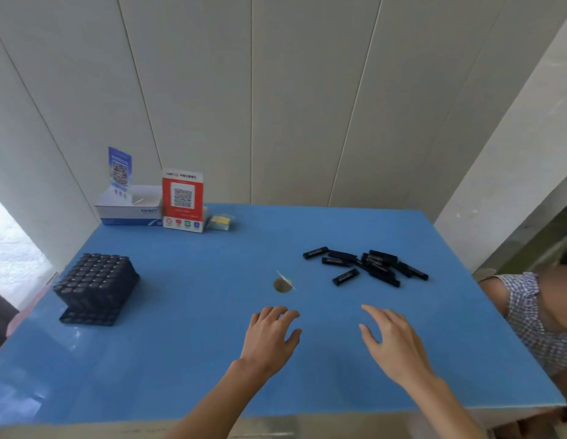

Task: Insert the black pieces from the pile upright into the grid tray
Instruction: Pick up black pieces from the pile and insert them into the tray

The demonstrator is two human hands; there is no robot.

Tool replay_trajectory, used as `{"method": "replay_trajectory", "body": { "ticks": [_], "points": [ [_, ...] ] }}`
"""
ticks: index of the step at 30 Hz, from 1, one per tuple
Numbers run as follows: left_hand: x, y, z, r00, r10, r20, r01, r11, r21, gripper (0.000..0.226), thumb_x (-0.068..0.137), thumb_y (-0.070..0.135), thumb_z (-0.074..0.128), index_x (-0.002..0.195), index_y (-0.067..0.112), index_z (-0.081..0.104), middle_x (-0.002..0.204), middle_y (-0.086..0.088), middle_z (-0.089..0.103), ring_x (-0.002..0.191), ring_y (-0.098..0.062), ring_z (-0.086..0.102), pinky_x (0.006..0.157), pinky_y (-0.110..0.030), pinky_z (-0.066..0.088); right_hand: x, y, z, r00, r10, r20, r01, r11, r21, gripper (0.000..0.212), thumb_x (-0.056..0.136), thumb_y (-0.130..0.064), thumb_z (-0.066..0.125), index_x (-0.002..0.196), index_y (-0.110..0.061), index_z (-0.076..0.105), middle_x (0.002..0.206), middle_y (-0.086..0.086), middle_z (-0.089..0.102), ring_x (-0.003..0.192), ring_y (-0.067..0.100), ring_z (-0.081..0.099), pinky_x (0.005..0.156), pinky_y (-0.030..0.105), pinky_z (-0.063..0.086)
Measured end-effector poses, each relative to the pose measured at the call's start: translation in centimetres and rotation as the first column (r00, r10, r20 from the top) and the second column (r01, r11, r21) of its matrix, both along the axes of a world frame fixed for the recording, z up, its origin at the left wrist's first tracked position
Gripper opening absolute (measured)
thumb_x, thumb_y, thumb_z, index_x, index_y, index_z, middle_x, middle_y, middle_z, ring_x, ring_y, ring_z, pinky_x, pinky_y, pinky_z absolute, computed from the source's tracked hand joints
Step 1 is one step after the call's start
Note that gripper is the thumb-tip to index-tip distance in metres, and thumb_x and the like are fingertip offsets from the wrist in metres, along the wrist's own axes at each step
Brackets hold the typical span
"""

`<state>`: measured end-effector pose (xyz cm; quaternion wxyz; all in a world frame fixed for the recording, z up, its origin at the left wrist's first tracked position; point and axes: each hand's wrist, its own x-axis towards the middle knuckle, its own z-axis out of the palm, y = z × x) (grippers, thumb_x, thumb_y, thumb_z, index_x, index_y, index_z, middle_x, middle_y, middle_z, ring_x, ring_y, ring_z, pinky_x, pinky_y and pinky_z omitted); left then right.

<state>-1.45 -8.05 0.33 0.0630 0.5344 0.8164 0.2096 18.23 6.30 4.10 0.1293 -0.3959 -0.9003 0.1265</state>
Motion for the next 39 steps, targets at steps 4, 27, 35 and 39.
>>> {"method": "replay_trajectory", "body": {
  "ticks": [4,27,35,39],
  "points": [
    [0.5,6.0,-0.7,0.999,0.001,0.036,-0.002,1.000,0.006,0.039,0.095,0.043,0.040,0.133,0.031,0.043,0.133,0.012,0.046,0.125,-0.010,0.036,0.102,-0.025,0.025,0.4,6.1,-0.7,0.999,-0.006,0.031,0.006,1.000,-0.007,0.042,0.093,-0.036,0.049,0.133,-0.023,0.048,0.114,-0.007,0.059,0.111,0.013,0.049,0.085,0.027,0.047],
    [4.6,24.4,-4.1,0.940,0.319,0.124,-0.312,0.947,-0.072,0.033,0.096,0.028,0.047,0.129,0.028,0.049,0.128,0.012,0.051,0.119,-0.016,0.042,0.095,-0.025,0.030,2.3,30.1,-5.0,0.984,0.148,0.102,-0.140,0.987,-0.082,0.031,0.086,-0.028,0.061,0.116,-0.021,0.060,0.102,-0.003,0.064,0.100,0.021,0.055,0.076,0.032,0.049],
    [6.8,24.9,-4.4,0.880,0.464,0.106,-0.461,0.886,-0.046,0.029,0.093,0.018,0.053,0.121,0.023,0.057,0.116,0.007,0.059,0.107,-0.021,0.050,0.086,-0.028,0.036,2.8,33.6,-6.4,0.950,0.282,0.133,-0.260,0.951,-0.166,0.036,0.091,-0.030,0.054,0.127,-0.022,0.052,0.116,-0.004,0.060,0.110,0.018,0.050,0.086,0.027,0.045],
    [8.2,24.8,-4.0,0.849,0.513,0.124,-0.509,0.858,-0.063,0.030,0.091,0.017,0.054,0.120,0.024,0.055,0.113,0.004,0.059,0.104,-0.023,0.051,0.079,-0.027,0.036,2.7,34.2,-6.4,0.931,0.334,0.148,-0.308,0.936,-0.171,0.036,0.092,-0.027,0.052,0.128,-0.023,0.049,0.116,-0.004,0.059,0.108,0.017,0.049,0.085,0.025,0.043]
  ]
}}
